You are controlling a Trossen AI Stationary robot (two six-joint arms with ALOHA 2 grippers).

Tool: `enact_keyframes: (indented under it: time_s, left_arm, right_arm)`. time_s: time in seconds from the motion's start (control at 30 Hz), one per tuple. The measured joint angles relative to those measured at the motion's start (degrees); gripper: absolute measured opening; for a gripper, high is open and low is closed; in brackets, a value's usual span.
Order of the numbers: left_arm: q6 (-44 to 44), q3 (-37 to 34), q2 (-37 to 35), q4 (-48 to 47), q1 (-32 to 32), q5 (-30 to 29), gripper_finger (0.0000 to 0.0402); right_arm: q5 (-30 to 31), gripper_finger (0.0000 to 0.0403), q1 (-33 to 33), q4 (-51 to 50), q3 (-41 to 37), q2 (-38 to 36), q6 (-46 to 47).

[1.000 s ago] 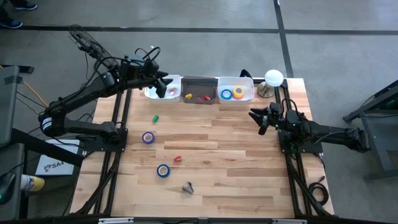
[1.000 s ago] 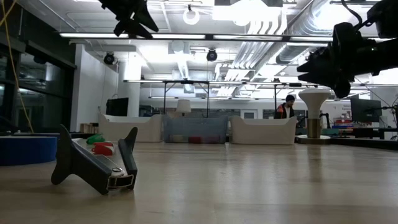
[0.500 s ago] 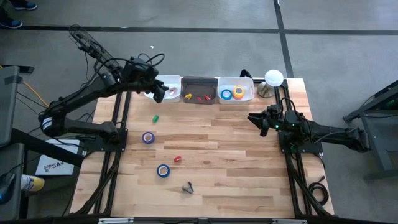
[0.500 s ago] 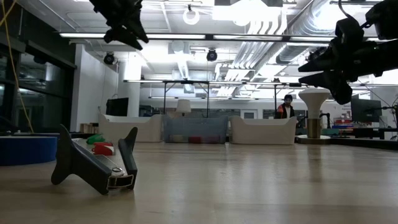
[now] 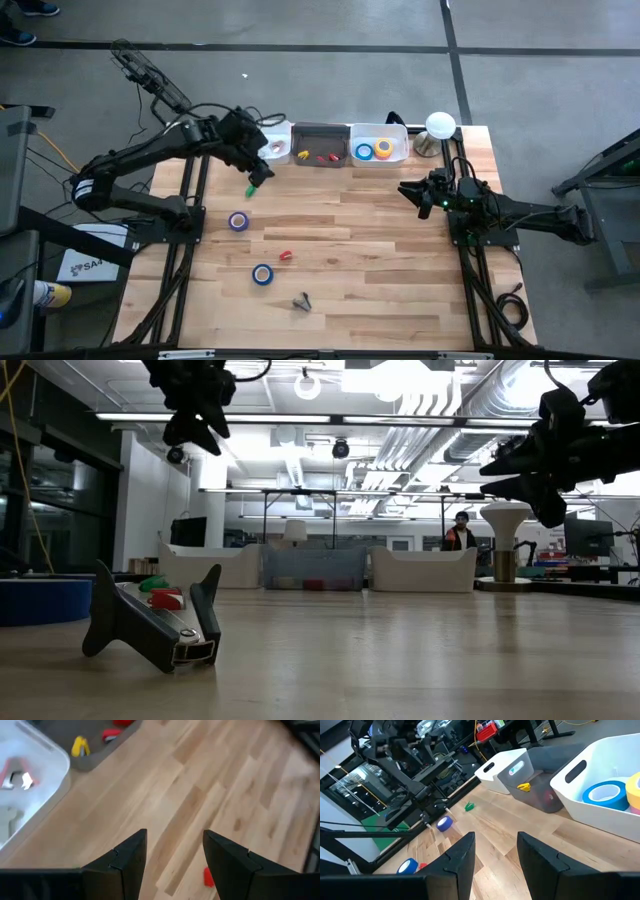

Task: Pick and place Stapler, Stapler remover, tape
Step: Put the red stapler into the black transparent bin

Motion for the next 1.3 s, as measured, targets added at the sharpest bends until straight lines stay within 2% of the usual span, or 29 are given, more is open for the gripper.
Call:
enact_keyframes:
  time_s: [0.2,0.37,0.57,1.03,1.3]
  left_arm:
    - [-7.9,0.0,2.3,-2.4,-5.3,-5.9,0.0191]
    - [-12.3,0.0,4.6,-3.8,-8.3,-6.7,0.0191]
    - [-12.0,0.0,8.4,-4.0,-12.4,-6.1,0.0191]
    - [-4.8,0.0,21.8,-2.1,-22.5,-5.1,0.0191]
    - [-9.6,0.0,25.0,3.4,-27.5,-2.3,0.0191]
  right_arm:
    - [0.0,0.0138,0.0,0.0,0.0,0.0,0.0]
    - [0.0,0.0138,0.0,0.0,0.0,0.0,0.0]
    - [0.0,0.0138,0.0,0.0,0.0,0.0,0.0]
    - [0.0,0.0138,0.0,-0.2,0.0,0.0,0.0]
    - [0.0,0.0138,0.0,-0.2,0.0,0.0,0.0]
